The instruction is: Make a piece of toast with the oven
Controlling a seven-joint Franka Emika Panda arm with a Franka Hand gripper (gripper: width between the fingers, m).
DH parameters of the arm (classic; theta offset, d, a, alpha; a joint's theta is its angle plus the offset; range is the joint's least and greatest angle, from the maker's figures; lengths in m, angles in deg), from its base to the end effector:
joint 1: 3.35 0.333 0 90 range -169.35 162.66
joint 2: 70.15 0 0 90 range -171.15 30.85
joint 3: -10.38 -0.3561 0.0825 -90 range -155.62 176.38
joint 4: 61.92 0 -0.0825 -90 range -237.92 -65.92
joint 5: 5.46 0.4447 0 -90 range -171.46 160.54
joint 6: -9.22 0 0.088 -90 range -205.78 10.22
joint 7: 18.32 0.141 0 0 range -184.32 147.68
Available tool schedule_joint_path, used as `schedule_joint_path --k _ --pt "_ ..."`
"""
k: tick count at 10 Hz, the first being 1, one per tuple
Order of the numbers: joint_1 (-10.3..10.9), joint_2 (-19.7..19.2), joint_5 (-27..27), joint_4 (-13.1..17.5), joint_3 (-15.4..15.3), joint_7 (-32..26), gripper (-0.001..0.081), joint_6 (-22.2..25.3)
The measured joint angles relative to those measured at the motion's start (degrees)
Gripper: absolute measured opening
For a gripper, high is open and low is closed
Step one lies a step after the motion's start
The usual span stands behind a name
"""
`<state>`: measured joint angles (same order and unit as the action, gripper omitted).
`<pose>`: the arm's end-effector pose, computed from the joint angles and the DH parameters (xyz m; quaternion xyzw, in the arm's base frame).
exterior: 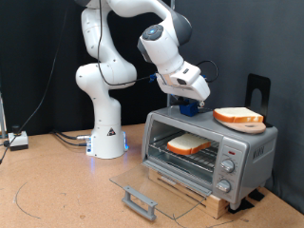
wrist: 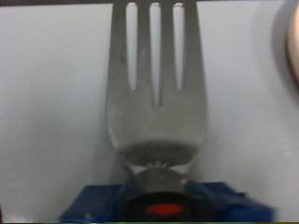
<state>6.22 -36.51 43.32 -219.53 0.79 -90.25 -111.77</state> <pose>0.3456 0.1723 0.3632 -0.8148 -0.4926 -0.1249 0.2790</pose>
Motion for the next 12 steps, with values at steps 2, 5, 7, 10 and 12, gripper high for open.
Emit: schedule_joint_path --k 2,5,7,10,12 --pt "0.0 2.4 1.3 1.5 2.1 -0.8 0.0804 2.4" --pt "-0.5 5.5 0.4 3.9 5.1 -0.8 0.0804 6.6" --pt "-0.7 5.4 0.6 3.5 5.1 -1.3 0.0804 4.7" --pt "-4.2 5.1 -1.3 3.1 8.8 -1.1 0.0804 4.7" --pt "-8.3 5.0 -5.3 2.9 10.2 0.3 0.0804 4.6"
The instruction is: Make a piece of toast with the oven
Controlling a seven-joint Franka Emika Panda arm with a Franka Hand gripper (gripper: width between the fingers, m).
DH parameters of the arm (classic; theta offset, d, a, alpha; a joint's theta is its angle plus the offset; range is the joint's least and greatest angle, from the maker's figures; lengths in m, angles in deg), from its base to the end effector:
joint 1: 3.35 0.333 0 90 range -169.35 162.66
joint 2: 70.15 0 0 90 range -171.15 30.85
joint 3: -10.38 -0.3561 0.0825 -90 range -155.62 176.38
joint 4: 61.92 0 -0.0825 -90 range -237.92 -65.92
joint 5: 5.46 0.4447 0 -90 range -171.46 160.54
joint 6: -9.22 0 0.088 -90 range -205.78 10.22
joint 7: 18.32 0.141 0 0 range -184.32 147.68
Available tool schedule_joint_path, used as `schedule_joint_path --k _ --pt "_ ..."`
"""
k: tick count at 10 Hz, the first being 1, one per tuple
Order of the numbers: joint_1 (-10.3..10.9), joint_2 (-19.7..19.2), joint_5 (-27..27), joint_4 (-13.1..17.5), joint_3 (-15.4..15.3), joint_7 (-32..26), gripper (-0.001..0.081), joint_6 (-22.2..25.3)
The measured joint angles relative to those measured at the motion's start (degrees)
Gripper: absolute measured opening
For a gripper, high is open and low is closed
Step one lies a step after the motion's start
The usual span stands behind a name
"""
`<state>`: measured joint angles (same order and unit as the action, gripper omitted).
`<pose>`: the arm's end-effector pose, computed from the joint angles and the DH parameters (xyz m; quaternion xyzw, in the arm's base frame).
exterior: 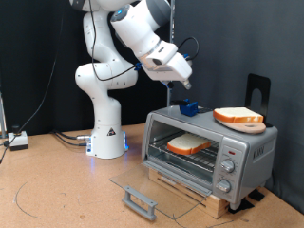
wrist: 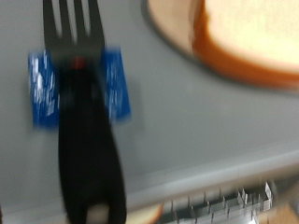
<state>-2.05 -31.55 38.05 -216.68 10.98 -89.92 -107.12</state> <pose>0.3760 0.0650 0.4219 -0.8453 -0.4158 -0.1950 0.2730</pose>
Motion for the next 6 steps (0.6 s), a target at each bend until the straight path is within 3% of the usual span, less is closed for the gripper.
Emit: schedule_joint_path --k 2,6 --pt "-3.1 -0.3 -3.5 0.0 2.3 -0.5 0.0804 1.1" --pt "-6.7 -2.6 -10.2 1.3 9.3 -6.4 0.0804 5.0"
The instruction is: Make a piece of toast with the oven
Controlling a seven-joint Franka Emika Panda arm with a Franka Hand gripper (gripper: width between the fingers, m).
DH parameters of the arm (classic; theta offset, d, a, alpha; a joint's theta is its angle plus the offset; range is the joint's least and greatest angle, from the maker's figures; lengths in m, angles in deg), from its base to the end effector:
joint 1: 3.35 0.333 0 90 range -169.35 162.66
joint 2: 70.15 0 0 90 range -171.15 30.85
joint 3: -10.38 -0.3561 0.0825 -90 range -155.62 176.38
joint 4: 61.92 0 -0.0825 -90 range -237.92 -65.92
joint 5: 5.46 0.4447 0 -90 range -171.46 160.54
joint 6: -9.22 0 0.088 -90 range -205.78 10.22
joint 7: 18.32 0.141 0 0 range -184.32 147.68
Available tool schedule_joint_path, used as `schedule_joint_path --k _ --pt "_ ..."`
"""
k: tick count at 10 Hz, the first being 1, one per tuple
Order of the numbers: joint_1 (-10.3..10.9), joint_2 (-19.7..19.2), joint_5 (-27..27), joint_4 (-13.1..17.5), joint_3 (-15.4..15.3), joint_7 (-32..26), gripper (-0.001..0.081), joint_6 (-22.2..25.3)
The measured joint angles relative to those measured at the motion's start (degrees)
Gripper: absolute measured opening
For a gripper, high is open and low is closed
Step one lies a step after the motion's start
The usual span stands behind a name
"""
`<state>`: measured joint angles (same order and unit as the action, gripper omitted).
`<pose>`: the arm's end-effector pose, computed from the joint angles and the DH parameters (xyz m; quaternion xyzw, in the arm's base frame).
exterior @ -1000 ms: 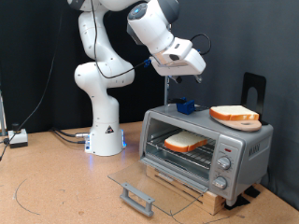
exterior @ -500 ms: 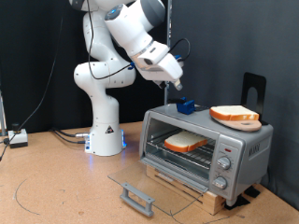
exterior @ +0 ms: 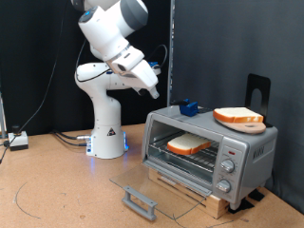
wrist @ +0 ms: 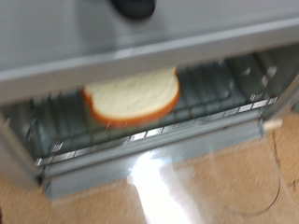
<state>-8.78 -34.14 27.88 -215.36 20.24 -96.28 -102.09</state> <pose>0.3715 -0.0398 0.4054 -0.8587 -0.4045 -0.1787 0.2589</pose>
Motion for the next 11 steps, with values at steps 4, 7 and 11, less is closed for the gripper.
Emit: schedule_joint_path --k 4,7,11 --pt "-1.2 -2.9 -2.0 -0.2 2.9 -6.2 0.0804 -2.5" --pt "-2.1 -4.6 -4.8 1.3 2.6 5.3 0.0804 4.8" --pt "-3.8 -11.9 -2.9 7.8 4.7 17.5 0.0804 13.0"
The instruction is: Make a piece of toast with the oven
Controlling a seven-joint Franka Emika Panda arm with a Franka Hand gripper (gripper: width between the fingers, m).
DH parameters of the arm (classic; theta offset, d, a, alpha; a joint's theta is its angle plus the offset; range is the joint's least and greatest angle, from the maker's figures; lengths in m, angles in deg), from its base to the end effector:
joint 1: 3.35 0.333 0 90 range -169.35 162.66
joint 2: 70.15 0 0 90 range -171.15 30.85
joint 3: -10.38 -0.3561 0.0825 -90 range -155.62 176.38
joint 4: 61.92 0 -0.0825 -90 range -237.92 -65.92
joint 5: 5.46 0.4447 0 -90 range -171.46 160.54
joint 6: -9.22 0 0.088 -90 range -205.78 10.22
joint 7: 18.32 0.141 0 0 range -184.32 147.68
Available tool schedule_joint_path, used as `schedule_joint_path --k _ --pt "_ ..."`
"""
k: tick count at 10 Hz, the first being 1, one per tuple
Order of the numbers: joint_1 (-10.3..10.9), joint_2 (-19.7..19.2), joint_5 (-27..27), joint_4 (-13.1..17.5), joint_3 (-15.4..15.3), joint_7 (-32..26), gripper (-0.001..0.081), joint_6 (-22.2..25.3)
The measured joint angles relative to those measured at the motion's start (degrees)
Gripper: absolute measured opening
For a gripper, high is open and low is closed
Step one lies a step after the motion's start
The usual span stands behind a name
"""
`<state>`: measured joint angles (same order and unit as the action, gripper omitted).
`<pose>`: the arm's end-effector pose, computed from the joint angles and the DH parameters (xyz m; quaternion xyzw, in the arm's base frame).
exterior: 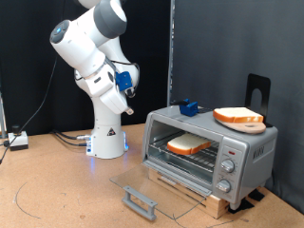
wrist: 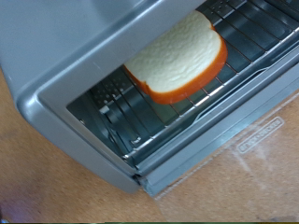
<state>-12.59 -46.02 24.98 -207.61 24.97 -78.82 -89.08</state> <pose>0.3799 -0.0936 0.3816 -0.9057 -0.2258 -0.0422 0.3562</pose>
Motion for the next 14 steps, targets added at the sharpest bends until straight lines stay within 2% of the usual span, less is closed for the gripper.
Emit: schedule_joint_path --k 1,2,4,6,7,9,10,12,14 --pt "-0.1 0.1 0.2 -0.2 -0.3 3.2 0.0804 -0.2" --pt "-0.1 -0.1 2.0 0.1 -0.4 10.0 0.0804 0.8" --pt "-0.9 -0.4 8.4 1.1 0.2 22.2 0.0804 1.0" --pt "-2.4 -0.6 13.1 1.2 1.3 31.4 0.0804 0.2" --pt "-2.3 -0.6 12.3 1.2 1.2 29.5 0.0804 0.3" --pt "-2.4 -2.4 13.0 2.0 2.5 32.3 0.0804 5.5" --pt "-2.5 -4.7 14.9 3.2 4.1 34.0 0.0804 7.8" --pt "-3.2 -9.8 15.4 5.6 6.5 35.9 0.0804 8.6" --pt "-3.7 -14.8 9.9 8.5 7.0 38.4 0.0804 8.3"
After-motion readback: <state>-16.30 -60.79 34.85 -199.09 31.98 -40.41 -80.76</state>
